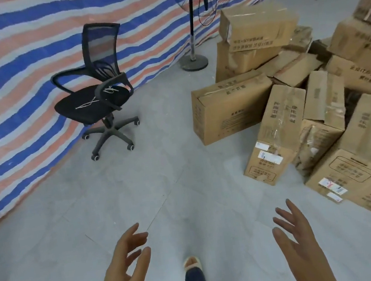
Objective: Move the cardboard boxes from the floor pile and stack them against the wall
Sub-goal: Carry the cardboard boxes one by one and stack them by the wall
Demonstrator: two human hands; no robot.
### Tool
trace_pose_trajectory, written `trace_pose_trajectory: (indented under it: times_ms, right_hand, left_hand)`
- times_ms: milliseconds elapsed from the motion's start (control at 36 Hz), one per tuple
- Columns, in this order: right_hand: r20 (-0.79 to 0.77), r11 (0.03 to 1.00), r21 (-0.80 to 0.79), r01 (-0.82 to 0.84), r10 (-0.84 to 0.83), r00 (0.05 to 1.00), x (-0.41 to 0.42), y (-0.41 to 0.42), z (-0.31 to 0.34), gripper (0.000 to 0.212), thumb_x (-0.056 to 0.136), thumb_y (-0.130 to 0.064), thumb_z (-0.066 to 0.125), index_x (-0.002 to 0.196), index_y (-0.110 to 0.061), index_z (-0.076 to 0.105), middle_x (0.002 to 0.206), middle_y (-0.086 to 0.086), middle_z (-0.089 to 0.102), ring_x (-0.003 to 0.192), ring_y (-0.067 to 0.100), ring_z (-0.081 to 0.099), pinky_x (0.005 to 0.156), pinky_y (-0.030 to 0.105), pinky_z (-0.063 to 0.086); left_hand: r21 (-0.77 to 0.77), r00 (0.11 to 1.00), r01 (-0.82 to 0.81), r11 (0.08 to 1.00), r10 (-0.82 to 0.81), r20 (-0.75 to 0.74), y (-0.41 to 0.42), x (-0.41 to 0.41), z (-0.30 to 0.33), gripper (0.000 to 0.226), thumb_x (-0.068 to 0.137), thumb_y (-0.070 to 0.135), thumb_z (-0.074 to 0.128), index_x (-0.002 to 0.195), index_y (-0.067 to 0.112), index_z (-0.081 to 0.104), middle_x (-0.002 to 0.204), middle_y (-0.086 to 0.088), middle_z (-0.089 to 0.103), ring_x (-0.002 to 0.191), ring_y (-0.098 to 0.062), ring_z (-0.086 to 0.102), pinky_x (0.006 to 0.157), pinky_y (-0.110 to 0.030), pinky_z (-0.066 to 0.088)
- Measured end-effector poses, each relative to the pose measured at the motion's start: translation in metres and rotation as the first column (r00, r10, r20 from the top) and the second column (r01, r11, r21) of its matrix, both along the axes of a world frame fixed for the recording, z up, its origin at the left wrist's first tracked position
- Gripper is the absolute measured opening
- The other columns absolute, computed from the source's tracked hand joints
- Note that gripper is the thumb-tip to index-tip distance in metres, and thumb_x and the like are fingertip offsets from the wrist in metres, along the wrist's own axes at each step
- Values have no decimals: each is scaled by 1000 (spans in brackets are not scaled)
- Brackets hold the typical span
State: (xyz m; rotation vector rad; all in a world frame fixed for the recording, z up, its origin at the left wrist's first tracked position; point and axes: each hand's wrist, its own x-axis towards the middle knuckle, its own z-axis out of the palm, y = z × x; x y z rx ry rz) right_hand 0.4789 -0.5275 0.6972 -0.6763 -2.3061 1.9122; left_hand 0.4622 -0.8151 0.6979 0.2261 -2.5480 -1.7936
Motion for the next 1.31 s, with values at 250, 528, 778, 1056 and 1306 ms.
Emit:
trace_pose_trajectory:
  times_ms: [250,528,778,1056,1306]
  right_hand:
    - [59,994,46,98,-101,993,-144,3,8,54,88,-13,59,128,-37,32,129,-10,46,112,12,49,99,33,35]
    - [62,995,82,50,-56,996,-308,52,-4,50,84,-25,59,116,-50,30,125,-15,48,112,11,52,102,36,38]
    - [-19,985,173,-4,7,1000,-477,134,2,63,50,-93,53,108,-84,29,122,-30,52,108,-16,51,90,24,44]
    - [135,986,157,-54,32,990,-616,149,-24,61,80,-46,59,133,-42,31,130,-7,51,110,-15,48,97,22,39]
    - [345,988,119,102,-138,929,-731,133,-73,83,68,-75,51,139,-38,29,131,-7,49,116,8,52,105,41,42]
  left_hand:
    - [17,992,129,992,-128,-7,16,-171,15,40,83,26,58,106,58,54,108,20,65,102,0,61,84,-4,44]
    - [6,993,113,994,-113,-16,63,-340,-8,56,91,9,59,102,63,53,106,23,65,101,4,60,82,-2,43]
    - [26,994,100,995,-99,-46,140,-504,3,31,87,34,57,102,60,53,105,22,66,101,4,60,84,-3,43]
    - [-54,977,202,978,-197,84,147,-665,-17,20,84,62,49,101,73,46,106,33,61,103,9,57,82,3,38]
    - [-45,843,482,875,-450,296,131,-858,-64,29,88,46,45,99,72,46,109,14,65,105,8,55,83,-10,40]
